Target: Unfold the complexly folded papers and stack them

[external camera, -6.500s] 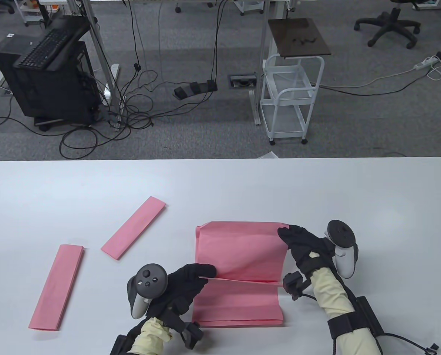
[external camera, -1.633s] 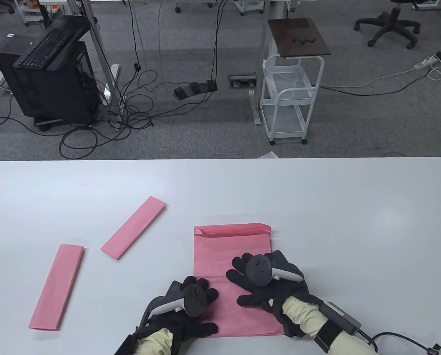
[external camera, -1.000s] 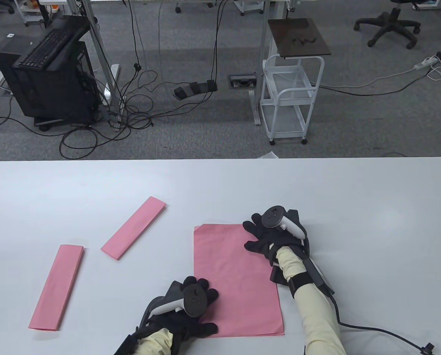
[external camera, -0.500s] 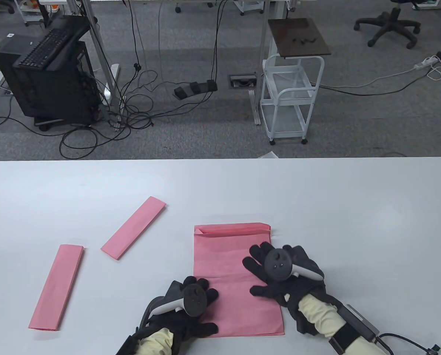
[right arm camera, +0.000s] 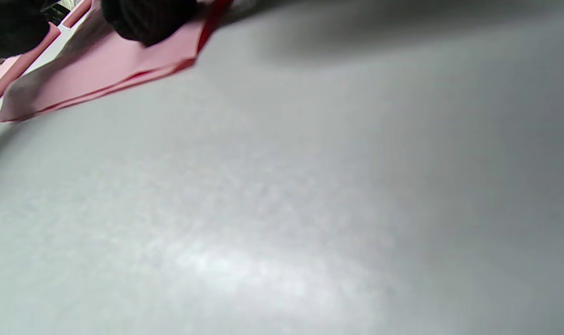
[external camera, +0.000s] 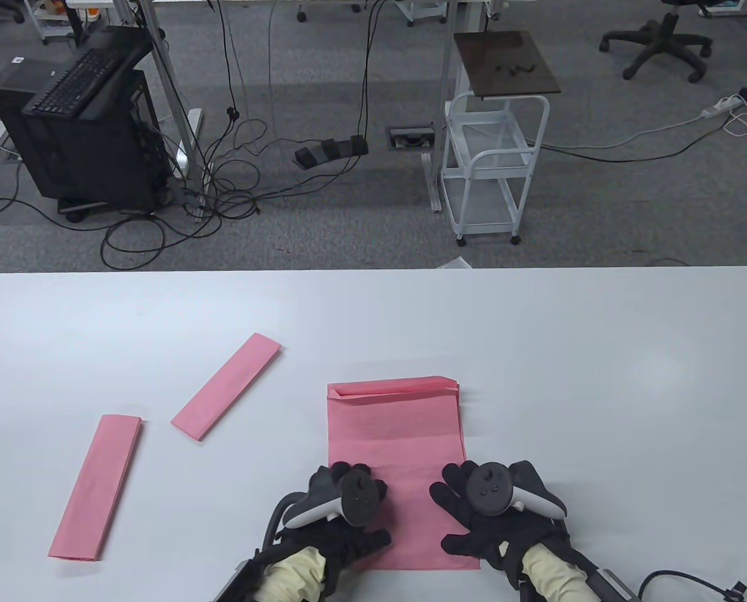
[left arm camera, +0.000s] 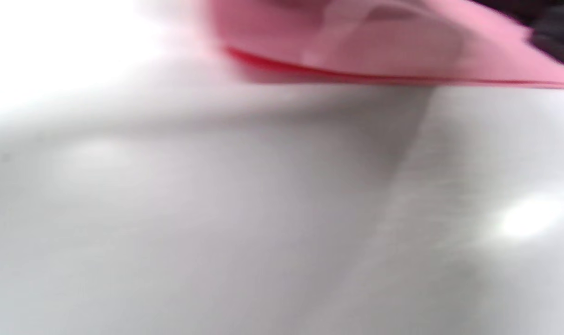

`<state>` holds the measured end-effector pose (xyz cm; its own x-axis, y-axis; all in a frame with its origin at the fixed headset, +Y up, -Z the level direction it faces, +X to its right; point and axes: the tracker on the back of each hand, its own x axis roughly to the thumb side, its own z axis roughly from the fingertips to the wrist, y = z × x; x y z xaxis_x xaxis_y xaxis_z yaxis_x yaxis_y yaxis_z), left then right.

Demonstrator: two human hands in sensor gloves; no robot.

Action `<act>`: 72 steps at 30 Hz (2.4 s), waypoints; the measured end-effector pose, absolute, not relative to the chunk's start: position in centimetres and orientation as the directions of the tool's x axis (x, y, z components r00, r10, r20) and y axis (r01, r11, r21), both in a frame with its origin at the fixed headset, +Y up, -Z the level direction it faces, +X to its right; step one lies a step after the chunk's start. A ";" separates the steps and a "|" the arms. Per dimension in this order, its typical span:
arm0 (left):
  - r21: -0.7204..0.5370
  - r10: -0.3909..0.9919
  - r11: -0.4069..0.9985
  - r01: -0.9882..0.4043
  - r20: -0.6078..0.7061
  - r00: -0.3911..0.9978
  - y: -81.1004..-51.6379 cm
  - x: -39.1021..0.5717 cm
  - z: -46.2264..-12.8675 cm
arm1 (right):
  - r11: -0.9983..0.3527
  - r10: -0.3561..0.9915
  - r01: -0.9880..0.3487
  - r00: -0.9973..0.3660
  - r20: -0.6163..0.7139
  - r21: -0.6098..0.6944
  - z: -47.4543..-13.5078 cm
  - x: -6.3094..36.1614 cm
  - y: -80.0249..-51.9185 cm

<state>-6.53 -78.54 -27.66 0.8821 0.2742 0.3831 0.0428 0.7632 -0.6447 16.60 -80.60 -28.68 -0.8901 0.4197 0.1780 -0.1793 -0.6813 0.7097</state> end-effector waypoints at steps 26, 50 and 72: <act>-0.640 0.250 0.761 0.110 0.445 0.860 -78.5 -11.1 -28.1 | -0.653 0.444 -0.194 -0.881 0.163 0.732 -28.6 16.7 -80.8; -0.668 0.229 0.744 -0.031 0.211 0.950 -79.2 -11.2 -36.7 | -0.638 0.452 -0.196 -0.878 0.156 0.745 -28.7 16.8 -81.0; -0.620 0.182 0.778 -0.100 0.069 0.981 -80.1 -11.0 -44.0 | -0.639 0.450 -0.196 -0.879 0.155 0.744 -28.7 16.8 -81.0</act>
<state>-10.98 -80.14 -44.03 0.9809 0.1820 0.0693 -0.1005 0.7779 -0.6203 16.81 -80.97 -28.67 -0.8795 0.4500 0.1550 -0.1960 -0.6392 0.7436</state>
